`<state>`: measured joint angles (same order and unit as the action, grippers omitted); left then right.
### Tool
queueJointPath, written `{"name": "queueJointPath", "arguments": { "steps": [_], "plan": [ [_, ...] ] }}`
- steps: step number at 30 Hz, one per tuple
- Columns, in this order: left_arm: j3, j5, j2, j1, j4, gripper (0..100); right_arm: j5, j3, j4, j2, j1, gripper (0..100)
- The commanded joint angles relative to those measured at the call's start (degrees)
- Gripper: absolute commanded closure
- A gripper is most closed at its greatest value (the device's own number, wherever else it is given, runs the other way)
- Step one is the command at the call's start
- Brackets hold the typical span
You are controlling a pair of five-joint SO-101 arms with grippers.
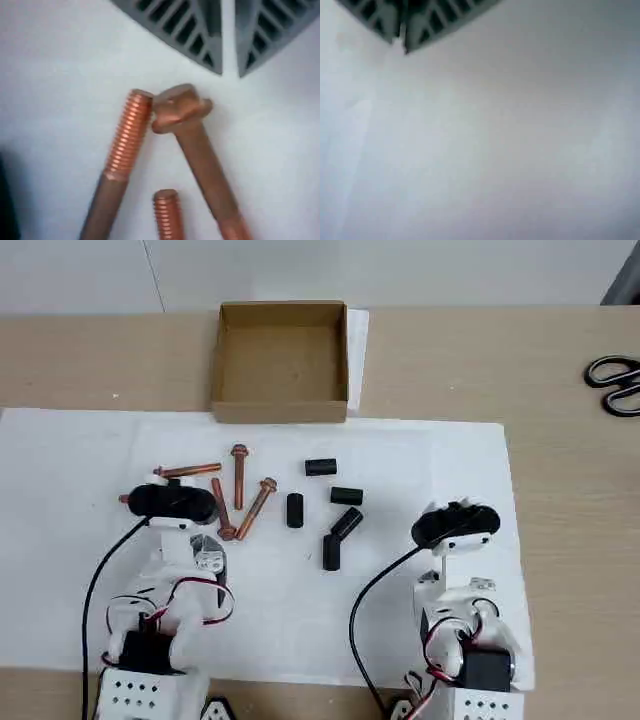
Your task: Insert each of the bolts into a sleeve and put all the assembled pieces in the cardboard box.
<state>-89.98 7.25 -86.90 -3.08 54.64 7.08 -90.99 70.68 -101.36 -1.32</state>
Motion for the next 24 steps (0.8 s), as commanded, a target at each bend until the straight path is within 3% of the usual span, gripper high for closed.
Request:
{"name": "queueJointPath", "arguments": {
  "steps": [1, 8, 16, 24],
  "plan": [
    [0.31, -0.44, -0.53, -3.25, -1.41, 99, 0.26, 0.18, -2.24, -0.31, 0.31, 99.5],
    [0.31, -0.44, -0.53, -12.66, -1.32, 99, 0.18, 0.88, -2.07, -0.31, -0.04, 99.5],
    [13.85, -0.44, 0.0, -6.95, -1.05, 99, -3.52, 15.38, -0.13, 2.77, -0.13, 99.5],
    [20.62, -0.44, 4.92, -6.51, 2.64, 99, -12.66, 35.08, 1.89, 29.85, -0.04, 99.5]
  ]
}}
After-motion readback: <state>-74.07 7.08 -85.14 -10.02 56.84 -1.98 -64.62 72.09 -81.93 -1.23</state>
